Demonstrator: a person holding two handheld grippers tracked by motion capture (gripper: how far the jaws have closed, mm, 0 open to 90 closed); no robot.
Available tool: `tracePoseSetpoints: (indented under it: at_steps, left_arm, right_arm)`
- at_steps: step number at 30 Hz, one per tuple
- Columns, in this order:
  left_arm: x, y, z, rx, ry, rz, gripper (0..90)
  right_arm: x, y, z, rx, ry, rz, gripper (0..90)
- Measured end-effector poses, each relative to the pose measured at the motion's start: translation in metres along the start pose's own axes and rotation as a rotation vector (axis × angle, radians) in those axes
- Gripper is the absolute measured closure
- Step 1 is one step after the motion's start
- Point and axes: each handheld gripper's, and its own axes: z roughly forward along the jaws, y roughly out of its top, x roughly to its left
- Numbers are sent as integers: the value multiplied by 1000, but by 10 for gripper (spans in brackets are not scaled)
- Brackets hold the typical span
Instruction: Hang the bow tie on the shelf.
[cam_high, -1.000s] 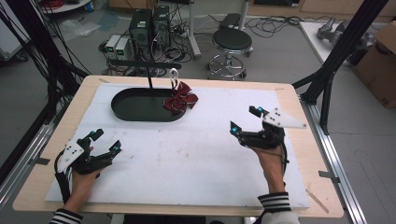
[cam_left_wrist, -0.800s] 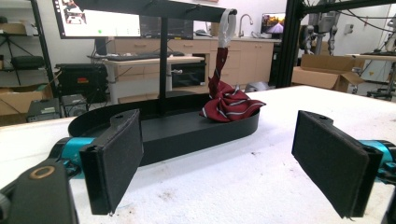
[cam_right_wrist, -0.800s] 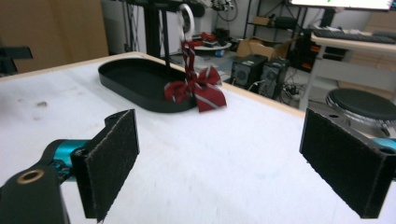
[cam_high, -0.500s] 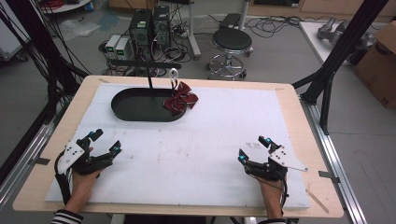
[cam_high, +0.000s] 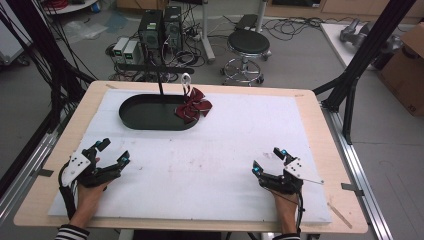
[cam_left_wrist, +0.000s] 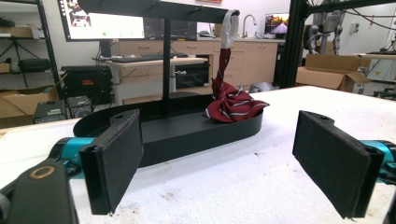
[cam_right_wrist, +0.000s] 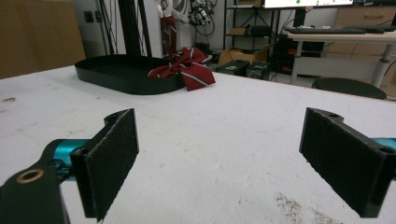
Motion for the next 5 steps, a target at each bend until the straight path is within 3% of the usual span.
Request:
tracePoseSetpoints:
  at_steps: [5]
  left_arm:
    - [0, 0, 0, -1, 0, -1, 165]
  right_arm:
    - [2, 0, 0, 1, -16, -13, 108]
